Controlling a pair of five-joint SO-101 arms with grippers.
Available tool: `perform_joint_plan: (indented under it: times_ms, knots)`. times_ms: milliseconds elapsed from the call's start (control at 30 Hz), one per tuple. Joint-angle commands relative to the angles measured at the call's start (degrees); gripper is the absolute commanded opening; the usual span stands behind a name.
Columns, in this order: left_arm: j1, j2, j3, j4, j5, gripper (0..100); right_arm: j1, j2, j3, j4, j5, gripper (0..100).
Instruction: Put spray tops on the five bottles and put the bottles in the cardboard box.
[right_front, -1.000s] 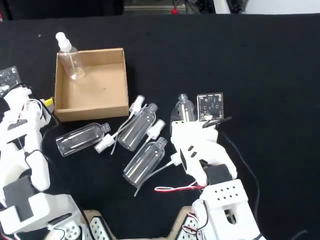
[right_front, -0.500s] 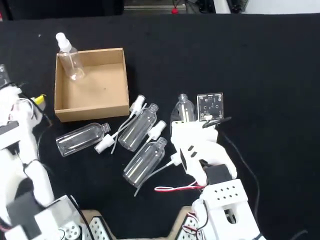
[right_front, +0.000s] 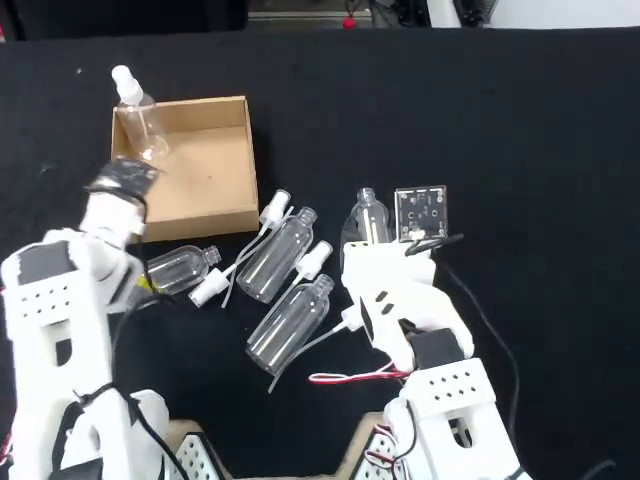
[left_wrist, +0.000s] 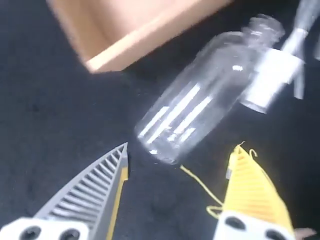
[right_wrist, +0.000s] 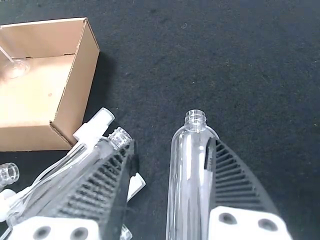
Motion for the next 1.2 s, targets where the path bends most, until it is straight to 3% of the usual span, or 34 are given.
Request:
perform_joint_plan:
  times_ms: [0,333,767,1167]
  knots:
    - [5.1,1.3,-3.8,1.5,-1.6,31,0.9,-0.7,-1.4,-1.5,-0.4,21.2]
    - [6.7,20.8,-13.7,1.2,-1.8,31,0.9,-0.6,-1.3,-1.4,-0.4,21.2]
    - [6.8,29.5,-17.2,1.1,-8.0,31,0.9,-0.7,-1.3,-1.5,-0.3,21.2]
    - [6.8,31.8,-10.5,-12.7,-7.9,30,0.9,-0.8,-1.3,-1.5,-0.3,21.2]
